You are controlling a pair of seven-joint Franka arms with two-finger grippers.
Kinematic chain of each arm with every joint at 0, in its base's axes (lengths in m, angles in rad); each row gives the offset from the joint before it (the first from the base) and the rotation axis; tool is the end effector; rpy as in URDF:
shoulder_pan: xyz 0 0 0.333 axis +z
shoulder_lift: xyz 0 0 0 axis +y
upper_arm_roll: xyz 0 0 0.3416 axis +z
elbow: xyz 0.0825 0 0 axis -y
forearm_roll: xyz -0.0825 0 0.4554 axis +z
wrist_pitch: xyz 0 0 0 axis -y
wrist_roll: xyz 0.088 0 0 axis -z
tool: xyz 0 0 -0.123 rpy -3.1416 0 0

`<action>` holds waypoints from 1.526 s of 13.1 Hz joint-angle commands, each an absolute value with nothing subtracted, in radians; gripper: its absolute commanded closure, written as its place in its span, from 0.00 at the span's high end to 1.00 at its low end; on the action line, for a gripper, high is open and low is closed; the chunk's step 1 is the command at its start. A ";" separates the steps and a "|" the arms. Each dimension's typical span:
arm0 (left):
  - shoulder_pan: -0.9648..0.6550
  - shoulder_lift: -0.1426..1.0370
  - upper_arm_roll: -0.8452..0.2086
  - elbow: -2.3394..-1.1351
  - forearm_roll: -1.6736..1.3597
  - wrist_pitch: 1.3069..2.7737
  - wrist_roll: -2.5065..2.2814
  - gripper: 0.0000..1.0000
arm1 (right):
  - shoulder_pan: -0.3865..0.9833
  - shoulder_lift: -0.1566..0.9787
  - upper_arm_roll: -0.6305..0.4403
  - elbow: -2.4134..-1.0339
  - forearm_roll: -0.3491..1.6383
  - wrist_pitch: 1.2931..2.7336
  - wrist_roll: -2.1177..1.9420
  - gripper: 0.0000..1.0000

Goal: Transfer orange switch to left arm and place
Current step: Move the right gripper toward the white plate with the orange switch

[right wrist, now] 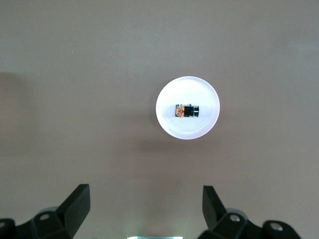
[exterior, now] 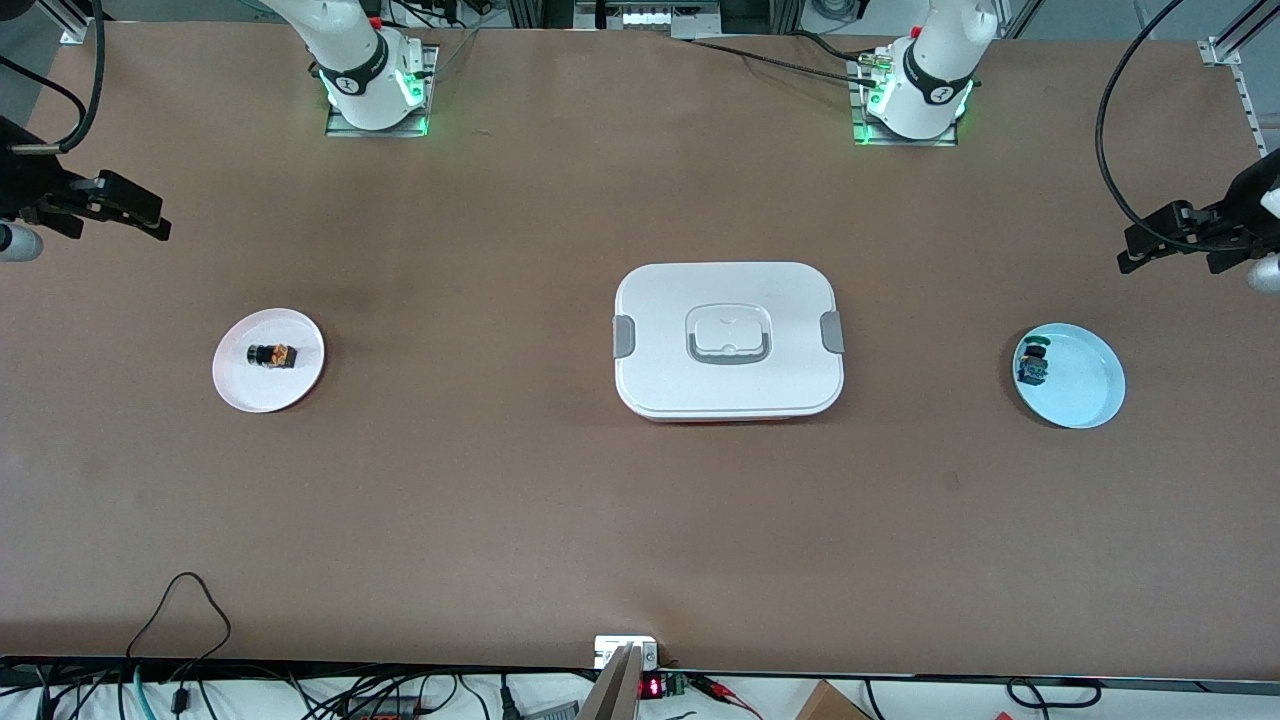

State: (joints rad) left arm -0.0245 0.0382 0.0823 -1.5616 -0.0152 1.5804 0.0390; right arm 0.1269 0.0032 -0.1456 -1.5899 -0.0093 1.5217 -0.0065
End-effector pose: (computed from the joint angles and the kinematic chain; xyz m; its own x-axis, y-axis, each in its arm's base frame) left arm 0.6377 0.0341 0.6159 0.9996 0.0189 -0.0188 0.0192 -0.9997 0.0128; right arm 0.6196 -0.0126 0.6177 0.9974 -0.0126 -0.0714 -0.0120 -0.9999 0.0093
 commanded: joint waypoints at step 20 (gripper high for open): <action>-0.025 0.057 0.081 -1.525 0.026 1.601 0.028 1.00 | 0.101 0.218 -0.150 -1.578 -0.021 1.641 -0.002 1.00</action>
